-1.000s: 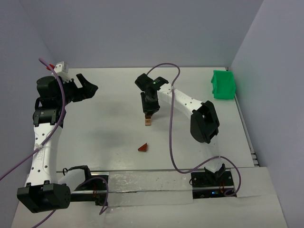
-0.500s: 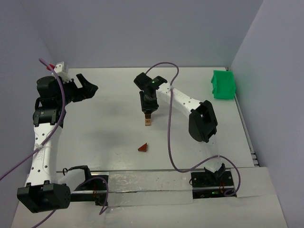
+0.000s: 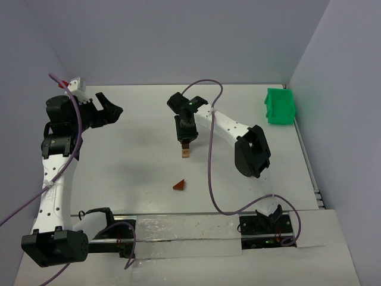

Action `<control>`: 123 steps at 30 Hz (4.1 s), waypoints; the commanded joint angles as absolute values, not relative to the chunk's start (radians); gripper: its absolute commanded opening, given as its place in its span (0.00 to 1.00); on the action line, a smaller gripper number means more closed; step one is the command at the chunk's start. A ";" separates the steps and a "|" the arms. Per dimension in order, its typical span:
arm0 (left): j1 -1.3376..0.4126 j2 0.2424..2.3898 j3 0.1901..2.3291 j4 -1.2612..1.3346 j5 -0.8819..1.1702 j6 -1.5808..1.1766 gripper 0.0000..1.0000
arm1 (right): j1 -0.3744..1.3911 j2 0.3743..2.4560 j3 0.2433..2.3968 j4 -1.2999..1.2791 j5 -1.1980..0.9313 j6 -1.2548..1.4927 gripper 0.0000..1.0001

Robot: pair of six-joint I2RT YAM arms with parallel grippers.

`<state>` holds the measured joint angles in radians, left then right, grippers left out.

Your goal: Build the wood block tower

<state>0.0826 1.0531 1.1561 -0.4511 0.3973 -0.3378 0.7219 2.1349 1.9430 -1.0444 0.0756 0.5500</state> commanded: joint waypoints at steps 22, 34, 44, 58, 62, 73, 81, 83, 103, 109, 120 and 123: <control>0.089 1.052 1.172 -0.403 0.412 -0.341 0.99 | 0.706 2.146 1.988 -1.046 0.104 0.568 0.25; 0.089 1.054 1.175 -0.407 0.416 -0.339 0.99 | 0.704 2.152 1.989 -1.046 0.089 0.565 0.37; 0.089 1.054 1.177 -0.408 0.417 -0.336 0.99 | 0.701 2.152 1.986 -1.041 0.070 0.560 0.73; 0.089 0.995 1.147 -0.461 0.696 -0.148 0.99 | 0.722 1.931 1.842 -0.970 -0.072 0.431 1.00; 0.087 0.930 1.070 -0.480 0.891 -0.059 0.99 | 0.724 1.770 1.724 -0.919 -0.185 0.343 1.00; -0.329 0.906 0.882 -0.587 0.563 0.115 0.89 | 0.705 1.398 1.553 -0.894 -0.275 0.129 1.00; -0.733 1.191 0.892 -0.566 0.363 0.059 0.81 | 0.459 1.217 1.460 -0.891 -0.192 0.112 1.00; -0.806 1.244 0.906 -0.549 0.310 0.048 0.81 | 0.407 1.195 1.440 -0.888 -0.180 0.116 1.00; -0.967 1.652 1.100 -0.593 0.184 -0.071 0.67 | 0.264 1.221 1.419 -0.871 -0.178 0.178 1.00; -0.977 1.706 1.113 -0.612 0.179 -0.072 0.66 | 0.261 1.224 1.424 -0.874 -0.183 0.179 1.00; -0.979 1.750 1.119 -0.614 0.164 -0.077 0.55 | 0.259 1.237 1.434 -0.876 -0.188 0.184 1.00; -0.979 1.758 1.129 -0.618 0.160 -0.080 0.53 | 0.259 1.237 1.430 -0.873 -0.186 0.188 1.00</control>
